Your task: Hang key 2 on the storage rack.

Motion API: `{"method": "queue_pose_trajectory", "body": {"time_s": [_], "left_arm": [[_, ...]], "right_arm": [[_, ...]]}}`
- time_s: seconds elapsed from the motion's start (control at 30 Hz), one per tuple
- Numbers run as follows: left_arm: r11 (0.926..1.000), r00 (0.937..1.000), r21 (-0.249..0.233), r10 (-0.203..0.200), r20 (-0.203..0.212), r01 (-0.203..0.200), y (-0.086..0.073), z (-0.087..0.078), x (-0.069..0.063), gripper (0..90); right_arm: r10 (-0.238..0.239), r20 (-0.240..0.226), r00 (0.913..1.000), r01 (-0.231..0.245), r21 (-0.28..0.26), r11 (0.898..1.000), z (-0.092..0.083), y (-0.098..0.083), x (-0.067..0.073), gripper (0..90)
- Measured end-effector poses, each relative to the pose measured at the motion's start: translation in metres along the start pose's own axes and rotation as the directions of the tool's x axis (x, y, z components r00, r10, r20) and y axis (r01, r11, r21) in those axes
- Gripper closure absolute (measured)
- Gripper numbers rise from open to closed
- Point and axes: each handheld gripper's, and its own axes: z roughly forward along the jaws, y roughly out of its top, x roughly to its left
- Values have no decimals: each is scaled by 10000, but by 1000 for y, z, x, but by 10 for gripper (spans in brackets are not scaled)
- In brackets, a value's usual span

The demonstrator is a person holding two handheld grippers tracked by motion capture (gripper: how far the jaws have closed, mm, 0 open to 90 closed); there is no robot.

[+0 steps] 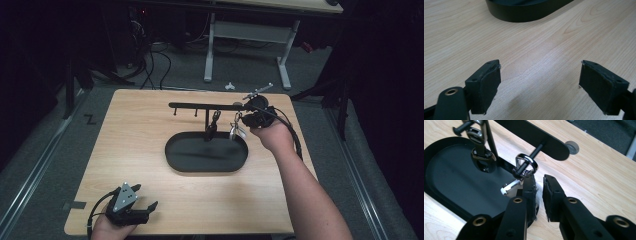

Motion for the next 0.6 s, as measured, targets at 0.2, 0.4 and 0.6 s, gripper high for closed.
{"method": "queue_pose_trajectory", "body": {"time_s": [0.2, 0.4, 0.6], "left_arm": [[10000, 10000, 16, 13, -72, -13, -1, 1, -1, 180], [10000, 9999, 12, -44, -120, 44, -1, 0, 0, 180], [9999, 9997, -100, -38, -236, 36, 2, 0, 1, 180]], "right_arm": [[228, -11, 9997, -228, -136, 9996, 1, -9, -2, 719], [316, -150, 9994, -322, -387, 9987, 3, -28, -3, 617], [502, -214, 9985, -519, -834, 9952, 6, -54, 0, 512]]}}
